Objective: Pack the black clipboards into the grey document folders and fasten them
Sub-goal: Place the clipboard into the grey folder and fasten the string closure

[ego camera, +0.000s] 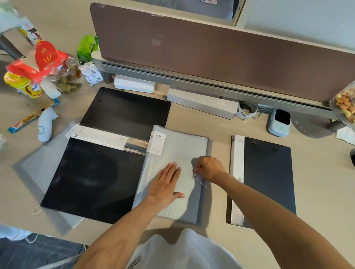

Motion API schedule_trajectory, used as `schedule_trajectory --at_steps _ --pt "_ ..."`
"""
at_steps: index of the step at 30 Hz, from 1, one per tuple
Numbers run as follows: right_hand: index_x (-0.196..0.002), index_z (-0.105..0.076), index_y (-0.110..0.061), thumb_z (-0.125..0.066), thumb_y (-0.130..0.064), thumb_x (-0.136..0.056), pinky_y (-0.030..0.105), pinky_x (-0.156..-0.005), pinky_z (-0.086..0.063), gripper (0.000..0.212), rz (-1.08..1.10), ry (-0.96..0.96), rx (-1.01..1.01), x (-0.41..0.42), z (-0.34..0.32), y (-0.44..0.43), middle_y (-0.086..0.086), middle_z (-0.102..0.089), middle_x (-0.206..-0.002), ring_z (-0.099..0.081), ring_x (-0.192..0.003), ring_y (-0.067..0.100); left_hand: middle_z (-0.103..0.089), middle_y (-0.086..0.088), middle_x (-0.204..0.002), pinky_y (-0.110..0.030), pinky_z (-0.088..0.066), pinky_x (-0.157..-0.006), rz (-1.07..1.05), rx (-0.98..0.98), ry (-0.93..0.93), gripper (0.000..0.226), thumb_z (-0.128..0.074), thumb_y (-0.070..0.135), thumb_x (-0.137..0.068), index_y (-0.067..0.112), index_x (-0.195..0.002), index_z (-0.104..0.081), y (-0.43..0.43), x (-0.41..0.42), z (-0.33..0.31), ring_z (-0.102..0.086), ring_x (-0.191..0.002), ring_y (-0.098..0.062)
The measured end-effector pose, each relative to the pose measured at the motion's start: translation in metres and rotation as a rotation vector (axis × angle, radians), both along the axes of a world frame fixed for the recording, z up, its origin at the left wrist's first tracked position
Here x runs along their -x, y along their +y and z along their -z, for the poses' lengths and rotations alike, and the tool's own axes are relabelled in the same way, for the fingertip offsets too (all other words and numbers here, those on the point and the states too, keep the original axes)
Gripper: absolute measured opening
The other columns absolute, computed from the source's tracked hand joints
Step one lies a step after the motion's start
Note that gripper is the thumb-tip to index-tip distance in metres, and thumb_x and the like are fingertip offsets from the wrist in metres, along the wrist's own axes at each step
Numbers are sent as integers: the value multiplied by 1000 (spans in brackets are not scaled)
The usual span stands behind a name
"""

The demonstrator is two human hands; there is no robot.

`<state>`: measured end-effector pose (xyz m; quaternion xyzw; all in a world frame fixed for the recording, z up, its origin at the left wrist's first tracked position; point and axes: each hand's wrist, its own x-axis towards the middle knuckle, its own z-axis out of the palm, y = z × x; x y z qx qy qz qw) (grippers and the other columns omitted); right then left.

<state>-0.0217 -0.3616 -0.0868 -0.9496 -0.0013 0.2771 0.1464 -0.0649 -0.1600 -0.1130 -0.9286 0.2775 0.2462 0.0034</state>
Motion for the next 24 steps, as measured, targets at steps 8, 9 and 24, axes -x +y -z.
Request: schedule_trajectory --at_steps 8,9,24 --pt "-94 -57 -10 -54 -12 -86 32 -65 -39 8 -175 -218 -21 26 0 -18 10 -62 -98 -59 -91 30 12 -8 -163 -38 4 -120 9 -35 -26 92 -33 65 -91 13 -152 12 -4 1 1 12 -150 -25" --pt "-93 -57 -9 -56 -10 -84 34 -64 -41 10 -218 -258 -8 30 2 -20 11 -63 -96 -59 -88 31 13 -8 -163 -38 4 -121 5 -35 -24 92 -33 65 -91 13 -152 12 -5 1 1 12 -150 -25" --pt "-98 -65 -11 -78 -8 -67 33 -60 -55 34 -451 -403 160 57 11 -26 6 -66 -94 -64 -81 23 14 -9 -163 -38 3 -121 -8 -56 -5 90 -33 63 -92 13 -152 12 -8 1 -2 12 -150 -25"
